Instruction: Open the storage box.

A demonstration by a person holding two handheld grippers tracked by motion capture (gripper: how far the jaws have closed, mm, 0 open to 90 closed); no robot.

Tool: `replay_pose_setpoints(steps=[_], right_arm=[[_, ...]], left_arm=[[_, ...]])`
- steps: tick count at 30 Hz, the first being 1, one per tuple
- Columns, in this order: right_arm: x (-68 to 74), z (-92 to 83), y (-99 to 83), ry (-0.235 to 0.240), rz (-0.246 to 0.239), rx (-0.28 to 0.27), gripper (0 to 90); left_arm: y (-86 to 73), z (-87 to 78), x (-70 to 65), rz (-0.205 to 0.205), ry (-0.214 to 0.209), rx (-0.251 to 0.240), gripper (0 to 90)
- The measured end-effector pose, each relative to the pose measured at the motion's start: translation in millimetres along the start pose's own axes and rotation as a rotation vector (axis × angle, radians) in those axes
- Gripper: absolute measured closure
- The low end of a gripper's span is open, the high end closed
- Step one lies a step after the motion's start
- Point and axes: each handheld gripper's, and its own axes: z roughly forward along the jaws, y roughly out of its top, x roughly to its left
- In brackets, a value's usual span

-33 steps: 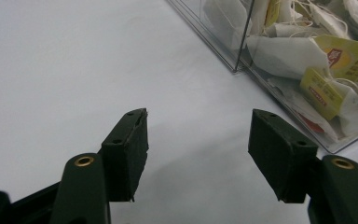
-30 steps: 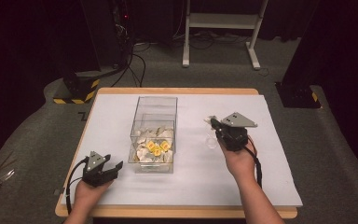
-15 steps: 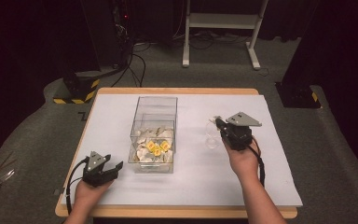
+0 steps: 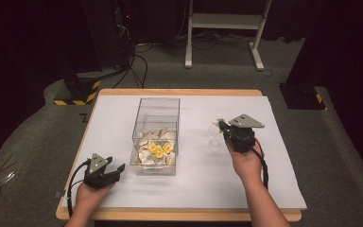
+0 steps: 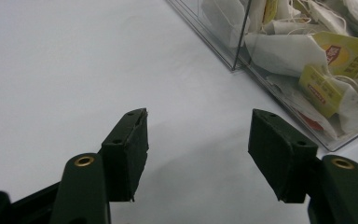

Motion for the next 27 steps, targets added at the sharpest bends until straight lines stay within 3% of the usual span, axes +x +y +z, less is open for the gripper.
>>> replay_pose_setpoints(steps=[27], right_arm=[[-1.1,18.2,-20.0,0.021,0.042,0.057,89.7]], left_arm=[[0.0,0.1,-0.1,0.004,-0.003,0.001,38.0]])
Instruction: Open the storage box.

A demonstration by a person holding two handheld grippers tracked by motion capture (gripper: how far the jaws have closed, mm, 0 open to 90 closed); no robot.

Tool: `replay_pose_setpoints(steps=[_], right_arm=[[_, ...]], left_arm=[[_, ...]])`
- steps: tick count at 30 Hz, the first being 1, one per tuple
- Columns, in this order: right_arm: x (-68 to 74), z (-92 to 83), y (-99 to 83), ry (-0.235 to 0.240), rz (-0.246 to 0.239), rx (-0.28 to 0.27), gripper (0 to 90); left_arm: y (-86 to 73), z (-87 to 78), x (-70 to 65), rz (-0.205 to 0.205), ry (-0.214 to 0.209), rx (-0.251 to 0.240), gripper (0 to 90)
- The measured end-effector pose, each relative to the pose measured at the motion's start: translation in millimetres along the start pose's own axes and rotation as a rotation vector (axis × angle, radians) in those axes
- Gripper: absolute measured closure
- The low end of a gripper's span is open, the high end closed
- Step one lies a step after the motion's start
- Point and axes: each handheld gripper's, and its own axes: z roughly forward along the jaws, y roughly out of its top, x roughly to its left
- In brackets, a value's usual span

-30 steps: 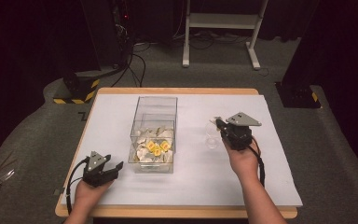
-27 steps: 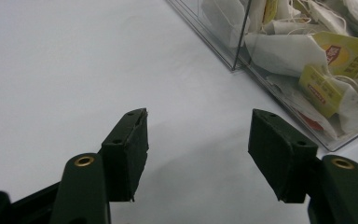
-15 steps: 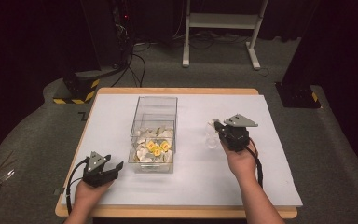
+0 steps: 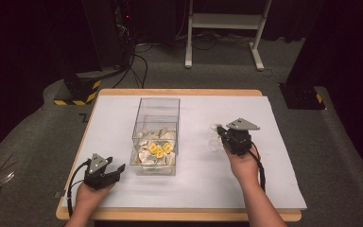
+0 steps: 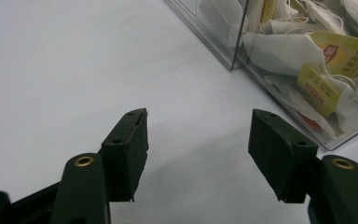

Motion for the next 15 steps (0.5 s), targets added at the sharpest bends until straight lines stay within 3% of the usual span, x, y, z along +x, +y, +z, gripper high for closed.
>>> replay_pose_setpoints(steps=[6,15], right_arm=[[-0.7,1.7,-0.4,-0.004,0.007,0.000,81.7],[-0.4,-2.7,0.1,-0.008,-0.003,-0.013,79.3]], left_arm=[[0.0,-0.1,0.0,0.003,0.001,-0.001,38.0],[0.0,0.0,-0.2,0.003,0.004,-0.001,38.0]])
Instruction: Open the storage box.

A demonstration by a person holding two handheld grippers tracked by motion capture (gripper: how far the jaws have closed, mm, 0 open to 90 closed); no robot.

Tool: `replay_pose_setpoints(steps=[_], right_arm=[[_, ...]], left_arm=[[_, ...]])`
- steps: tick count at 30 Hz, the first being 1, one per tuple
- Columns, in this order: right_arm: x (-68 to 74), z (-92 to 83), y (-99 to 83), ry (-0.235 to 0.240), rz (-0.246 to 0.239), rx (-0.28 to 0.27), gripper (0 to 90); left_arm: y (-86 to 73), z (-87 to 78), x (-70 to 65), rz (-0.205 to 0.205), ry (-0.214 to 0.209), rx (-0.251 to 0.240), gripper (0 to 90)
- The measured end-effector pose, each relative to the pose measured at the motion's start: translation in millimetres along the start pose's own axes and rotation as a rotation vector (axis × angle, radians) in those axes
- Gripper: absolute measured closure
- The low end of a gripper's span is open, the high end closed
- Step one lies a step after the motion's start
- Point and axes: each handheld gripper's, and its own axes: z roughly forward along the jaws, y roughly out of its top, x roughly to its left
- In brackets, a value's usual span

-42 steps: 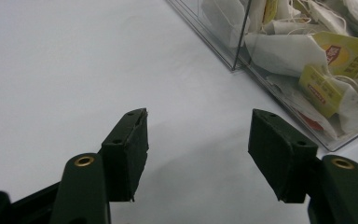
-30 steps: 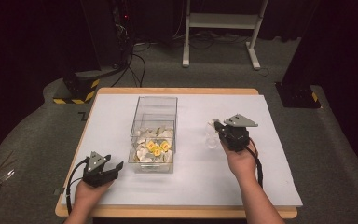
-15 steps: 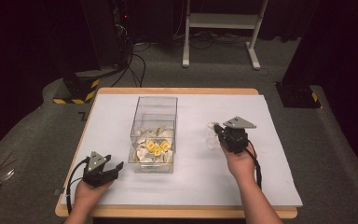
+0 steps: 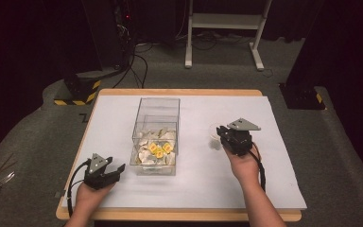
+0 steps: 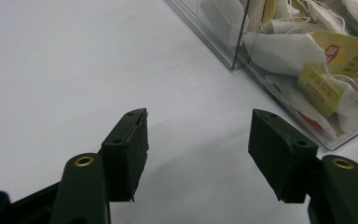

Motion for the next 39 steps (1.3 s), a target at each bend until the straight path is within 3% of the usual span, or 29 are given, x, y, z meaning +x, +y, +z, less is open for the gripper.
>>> replay_pose_setpoints(steps=[17,24,39], right_arm=[[1.1,-7.3,-3.3,0.000,0.004,0.001,71.7],[3.1,-10.0,-8.2,-0.018,0.010,-0.001,63.3],[7.5,-16.2,-21.6,-0.007,0.007,0.002,56.4]], left_arm=[[0.0,0.3,0.4,-0.009,-0.004,0.002,38.4],[0.0,-0.3,1.0,-0.011,-0.006,0.003,38.6],[-0.3,-0.5,2.1,-0.029,0.001,-0.007,39.0]])
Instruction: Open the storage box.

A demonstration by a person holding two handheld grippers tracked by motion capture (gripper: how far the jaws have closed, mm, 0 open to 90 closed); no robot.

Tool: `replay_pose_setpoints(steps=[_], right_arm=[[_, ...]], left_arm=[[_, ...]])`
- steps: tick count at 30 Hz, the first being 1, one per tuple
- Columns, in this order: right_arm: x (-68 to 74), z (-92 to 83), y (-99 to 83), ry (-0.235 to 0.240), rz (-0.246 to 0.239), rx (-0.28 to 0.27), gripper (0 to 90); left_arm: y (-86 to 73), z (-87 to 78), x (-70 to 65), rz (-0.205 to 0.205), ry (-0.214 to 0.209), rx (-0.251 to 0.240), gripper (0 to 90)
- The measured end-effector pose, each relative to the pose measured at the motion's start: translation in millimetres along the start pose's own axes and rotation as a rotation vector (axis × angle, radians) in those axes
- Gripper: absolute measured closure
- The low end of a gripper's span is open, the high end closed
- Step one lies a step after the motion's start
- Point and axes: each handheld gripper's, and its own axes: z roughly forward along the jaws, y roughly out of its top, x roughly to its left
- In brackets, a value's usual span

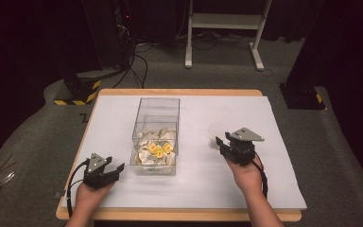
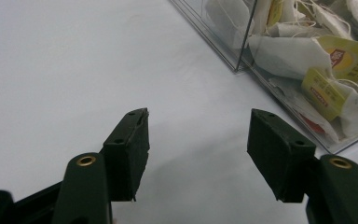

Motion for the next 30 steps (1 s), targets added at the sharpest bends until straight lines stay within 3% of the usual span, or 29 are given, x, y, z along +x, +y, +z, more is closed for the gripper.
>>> replay_pose_setpoints(steps=[12,22,30], right_arm=[[0.2,-4.6,-21.6,-0.005,0.002,0.031,53.0],[-2.0,-6.1,-46.6,-0.014,0.033,0.074,53.3],[-4.7,-8.8,-65.4,-0.030,0.052,0.076,53.6]], left_arm=[[0.0,0.0,-0.2,0.001,0.001,-0.001,38.7],[-0.4,-1.0,0.5,0.005,-0.012,-0.010,38.2],[-0.3,-0.8,0.4,0.002,-0.012,-0.006,39.2]])
